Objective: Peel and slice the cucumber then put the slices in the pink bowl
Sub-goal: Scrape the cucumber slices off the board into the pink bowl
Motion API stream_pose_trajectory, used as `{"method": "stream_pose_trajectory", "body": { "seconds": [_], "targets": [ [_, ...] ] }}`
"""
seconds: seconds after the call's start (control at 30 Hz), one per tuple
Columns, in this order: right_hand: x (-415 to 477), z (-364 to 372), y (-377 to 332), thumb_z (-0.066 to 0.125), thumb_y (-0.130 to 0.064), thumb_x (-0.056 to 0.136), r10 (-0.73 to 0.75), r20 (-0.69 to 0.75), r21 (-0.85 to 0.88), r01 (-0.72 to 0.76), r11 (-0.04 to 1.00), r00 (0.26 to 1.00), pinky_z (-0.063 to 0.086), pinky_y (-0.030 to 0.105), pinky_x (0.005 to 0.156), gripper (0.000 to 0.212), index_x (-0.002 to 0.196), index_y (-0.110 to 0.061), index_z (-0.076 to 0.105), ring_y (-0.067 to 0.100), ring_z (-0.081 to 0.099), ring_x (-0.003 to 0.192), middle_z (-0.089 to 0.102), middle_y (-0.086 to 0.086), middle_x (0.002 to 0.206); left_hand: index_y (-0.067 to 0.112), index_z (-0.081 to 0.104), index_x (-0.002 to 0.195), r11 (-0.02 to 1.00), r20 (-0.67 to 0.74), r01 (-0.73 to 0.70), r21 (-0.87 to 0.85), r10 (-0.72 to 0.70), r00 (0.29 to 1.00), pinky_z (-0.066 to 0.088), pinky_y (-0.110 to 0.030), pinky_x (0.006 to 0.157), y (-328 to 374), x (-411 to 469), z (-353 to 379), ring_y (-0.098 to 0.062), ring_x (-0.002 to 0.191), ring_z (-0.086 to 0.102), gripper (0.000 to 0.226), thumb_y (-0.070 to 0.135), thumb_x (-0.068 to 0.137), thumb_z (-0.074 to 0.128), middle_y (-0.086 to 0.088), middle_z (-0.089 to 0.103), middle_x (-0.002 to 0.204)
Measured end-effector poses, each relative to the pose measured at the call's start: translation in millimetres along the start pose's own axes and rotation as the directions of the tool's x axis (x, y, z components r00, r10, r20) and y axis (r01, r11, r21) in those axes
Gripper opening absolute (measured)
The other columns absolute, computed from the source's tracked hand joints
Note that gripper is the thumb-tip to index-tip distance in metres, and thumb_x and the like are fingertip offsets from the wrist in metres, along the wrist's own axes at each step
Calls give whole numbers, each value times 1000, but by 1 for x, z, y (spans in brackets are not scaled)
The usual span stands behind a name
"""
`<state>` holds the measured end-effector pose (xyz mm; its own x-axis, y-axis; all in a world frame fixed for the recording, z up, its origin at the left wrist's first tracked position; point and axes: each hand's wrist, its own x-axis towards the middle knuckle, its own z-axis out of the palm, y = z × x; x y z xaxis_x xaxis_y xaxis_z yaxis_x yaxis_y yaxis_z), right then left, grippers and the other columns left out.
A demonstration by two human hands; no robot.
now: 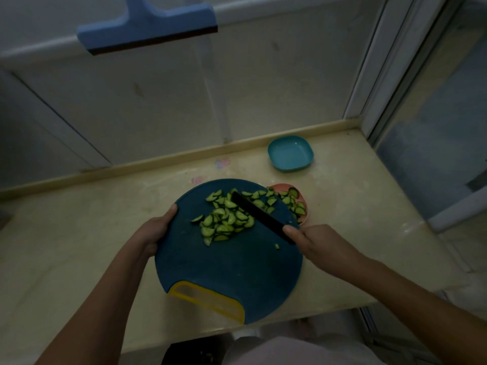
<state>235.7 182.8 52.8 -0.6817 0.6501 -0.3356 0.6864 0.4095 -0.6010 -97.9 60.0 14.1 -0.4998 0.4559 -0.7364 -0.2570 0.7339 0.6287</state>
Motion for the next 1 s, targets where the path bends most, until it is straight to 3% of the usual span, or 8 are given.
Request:
{"method": "stream_pose_trajectory", "body": {
  "seconds": [0.07, 0.17, 0.3, 0.5, 0.63, 0.77, 0.87, 1.0],
  "targets": [
    [5, 9, -11, 31, -52, 96, -74, 50, -5, 74, 997, 996, 39, 36, 61, 58, 59, -10, 47, 21, 47, 55, 48, 9, 58, 0, 63, 102, 1000, 25, 4, -11, -3, 1000, 53, -43, 77, 1, -2, 7, -36, 93, 64, 59, 56, 87, 49, -21, 66, 104],
    [15, 13, -22, 29, -57, 94, -207, 158, -150, 231, 961, 965, 38, 39, 57, 60, 56, -12, 39, 21, 40, 49, 39, 6, 52, 1, 63, 103, 999, 45, -1, -36, 3, 999, 53, -43, 75, 1, -3, 13, -35, 91, 64, 61, 58, 86, 49, -21, 67, 103],
    [25, 12, -30, 26, -59, 93, -276, 202, -252, 322, 913, 940, 34, 36, 54, 63, 60, -9, 45, 20, 40, 48, 40, 5, 53, 1, 64, 103, 1000, 45, -26, 0, 26, 999, 54, -45, 77, 6, -6, 16, -36, 91, 65, 66, 62, 82, 50, -20, 69, 99],
    [31, 9, -13, 27, -54, 95, -258, 134, -265, 286, 921, 957, 39, 35, 57, 63, 66, -6, 54, 21, 47, 54, 45, 6, 55, 1, 66, 100, 996, 47, -53, 70, 50, 998, 55, -39, 69, 5, -10, 17, -33, 86, 67, 62, 59, 85, 51, -18, 70, 96],
    [29, 4, 4, 15, -67, 86, -239, 110, -287, 261, 922, 965, 46, 37, 63, 75, 74, -7, 59, 23, 54, 62, 57, 9, 66, 1, 68, 96, 994, 47, -81, 69, 78, 996, 55, -43, 75, 1, -9, 20, -34, 86, 67, 61, 58, 85, 51, -17, 71, 94],
    [21, -7, 12, 29, -54, 95, -160, 132, -331, 196, 923, 978, 35, 30, 59, 47, 62, -24, 43, 9, 39, 51, 39, -4, 56, 2, 68, 95, 995, 55, -77, 61, 74, 996, 55, -40, 70, 2, -6, 22, -32, 85, 68, 59, 58, 85, 51, -17, 71, 94],
    [20, -15, 19, 27, -55, 95, -136, 120, -362, 170, 917, 984, 33, 31, 57, 52, 58, -21, 41, 10, 38, 49, 39, -1, 54, 1, 66, 101, 997, 81, -62, 37, 59, 995, 55, -41, 74, 3, -3, 20, -34, 90, 66, 60, 57, 85, 51, -18, 70, 99],
    [24, -24, 29, 17, -67, 83, -174, 126, -374, 209, 903, 977, 39, 35, 60, 72, 73, -9, 57, 19, 49, 56, 45, 2, 57, 0, 64, 105, 999, 87, -46, 21, 44, 995, 54, -44, 77, 3, 2, 13, -35, 93, 65, 63, 58, 84, 51, -20, 68, 102]
  ]
}}
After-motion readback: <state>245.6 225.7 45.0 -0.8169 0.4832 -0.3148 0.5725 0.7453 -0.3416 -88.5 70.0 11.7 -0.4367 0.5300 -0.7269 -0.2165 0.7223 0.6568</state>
